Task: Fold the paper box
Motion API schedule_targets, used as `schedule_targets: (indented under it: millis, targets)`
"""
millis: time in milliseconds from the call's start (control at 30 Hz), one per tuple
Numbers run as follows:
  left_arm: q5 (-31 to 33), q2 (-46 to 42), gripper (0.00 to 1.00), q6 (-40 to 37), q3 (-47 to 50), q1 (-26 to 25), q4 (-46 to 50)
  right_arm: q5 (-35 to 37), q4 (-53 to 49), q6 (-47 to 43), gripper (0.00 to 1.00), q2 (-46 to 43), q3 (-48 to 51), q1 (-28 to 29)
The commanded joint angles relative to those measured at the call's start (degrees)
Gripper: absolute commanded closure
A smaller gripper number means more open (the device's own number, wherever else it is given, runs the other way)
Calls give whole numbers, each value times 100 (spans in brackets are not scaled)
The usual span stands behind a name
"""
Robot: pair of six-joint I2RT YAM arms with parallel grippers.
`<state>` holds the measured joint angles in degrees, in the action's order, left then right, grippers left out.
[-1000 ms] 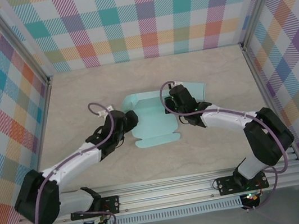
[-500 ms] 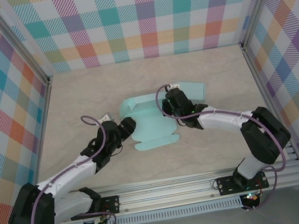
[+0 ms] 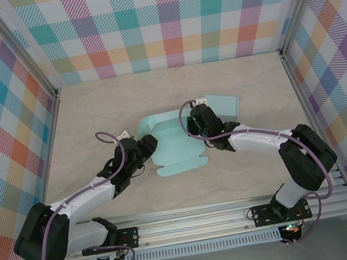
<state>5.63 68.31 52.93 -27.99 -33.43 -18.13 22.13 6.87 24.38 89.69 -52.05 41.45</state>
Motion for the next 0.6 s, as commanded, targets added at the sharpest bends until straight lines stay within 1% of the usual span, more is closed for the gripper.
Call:
schedule_targets:
  millis: [0, 200, 300, 333, 400, 467, 500, 567]
  targets:
    - [173, -225, 58, -137, -172, 73, -23, 122, 165, -82, 100, 126, 46, 47]
    - [233, -233, 59, -239, -181, 73, 2, 99, 191, -59, 100, 189, 28, 52]
    - [261, -208, 58, -154, -194, 74, 83, 99, 166, -56, 100, 187, 13, 65]
    - [278, -233, 56, -130, -182, 73, 170, 106, 161, -56, 100, 180, 19, 65]
    - [468, -346, 44, -19, -172, 73, 556, 116, 155, -56, 100, 165, 24, 60]
    - [646, -440, 36, 54, -133, 73, 879, 116, 170, -54, 100, 158, 28, 65]
    - [667, -460, 33, 59, -90, 73, 906, 101, 175, -48, 100, 158, 28, 71]
    - [641, -413, 32, 78, -28, 73, 820, 75, 185, -54, 100, 178, 7, 73]
